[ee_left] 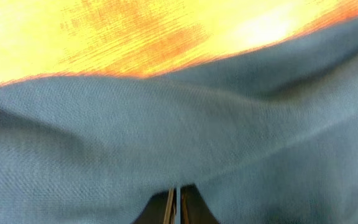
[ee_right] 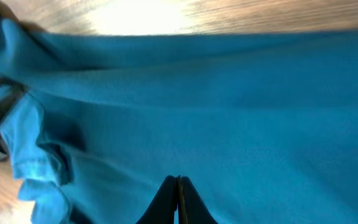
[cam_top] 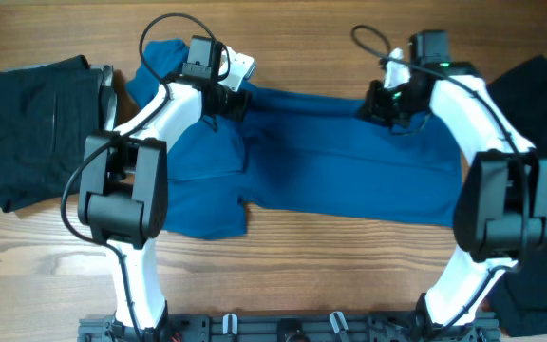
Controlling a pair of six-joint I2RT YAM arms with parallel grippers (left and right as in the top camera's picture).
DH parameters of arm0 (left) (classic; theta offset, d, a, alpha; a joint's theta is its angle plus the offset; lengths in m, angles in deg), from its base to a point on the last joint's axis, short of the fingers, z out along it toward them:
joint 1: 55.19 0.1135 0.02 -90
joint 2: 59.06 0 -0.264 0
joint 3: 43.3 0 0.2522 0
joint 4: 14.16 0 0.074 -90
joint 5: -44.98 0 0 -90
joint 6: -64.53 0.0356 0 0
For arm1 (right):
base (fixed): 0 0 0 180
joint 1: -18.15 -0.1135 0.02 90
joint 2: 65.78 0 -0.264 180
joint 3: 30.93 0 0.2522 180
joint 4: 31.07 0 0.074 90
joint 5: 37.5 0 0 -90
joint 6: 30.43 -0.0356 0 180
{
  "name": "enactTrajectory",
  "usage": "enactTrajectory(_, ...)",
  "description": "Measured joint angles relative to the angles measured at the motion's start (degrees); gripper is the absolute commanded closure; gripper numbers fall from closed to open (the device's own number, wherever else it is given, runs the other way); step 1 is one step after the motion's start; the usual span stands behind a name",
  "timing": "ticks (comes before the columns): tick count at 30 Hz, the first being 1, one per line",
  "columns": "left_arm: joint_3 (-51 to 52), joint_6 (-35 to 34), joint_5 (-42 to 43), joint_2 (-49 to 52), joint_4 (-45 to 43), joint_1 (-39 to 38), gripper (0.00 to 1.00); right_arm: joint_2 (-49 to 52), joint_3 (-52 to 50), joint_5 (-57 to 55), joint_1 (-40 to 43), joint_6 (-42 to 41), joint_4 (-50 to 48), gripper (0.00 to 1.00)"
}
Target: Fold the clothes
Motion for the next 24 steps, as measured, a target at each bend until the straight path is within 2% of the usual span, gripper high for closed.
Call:
enactTrajectory(4,0.8,-9.3,-0.2,3.2,-16.2,0.5,0.96,2.4,-0.4,-0.2,-5.3,0.3,-7.3,0.96)
enactTrajectory(6,0.6,-12.9,-0.1,3.3,-19.6,1.2,0.95,4.3,-0.4,-0.9,-8.4,0.4,-9.5,0.96)
enactTrajectory(10,0.3,-16.5,-0.1,3.3,-15.7,2.3,0.90,9.9,-0.4,-4.2,-11.6,-2.7,-15.3,0.95)
enactTrajectory(12,0.2,-17.1,-0.1,3.2,-13.1,2.3,0.85,11.3,-0.2,-6.3,-11.4,-6.0,-23.2,0.94)
enactTrajectory(14,0.2,-16.9,-0.1,2.8,-10.7,2.3,0.81,12.5,-0.4,-6.9,-10.2,-8.3,-32.0,0.87)
enactTrajectory(16,0.2,-15.8,-0.1,0.9,-8.7,2.3,0.78,12.8,-0.3,0.1,-7.5,-8.5,-36.2,0.79)
enactTrajectory(19,0.2,-14.5,-1.1,-5.1,-4.9,2.3,0.72,12.6,0.2,10.3,-3.5,-8.1,-34.4,0.78)
enactTrajectory(22,-0.3,-13.4,-2.3,-7.8,-1.0,3.5,0.71,10.2,0.5,12.3,-0.6,-7.2,-26.2,0.89)
enactTrajectory(24,-0.3,-12.0,-2.9,-7.8,3.2,4.0,0.72,8.7,1.2,9.2,0.1,-6.7,-17.0,0.95)
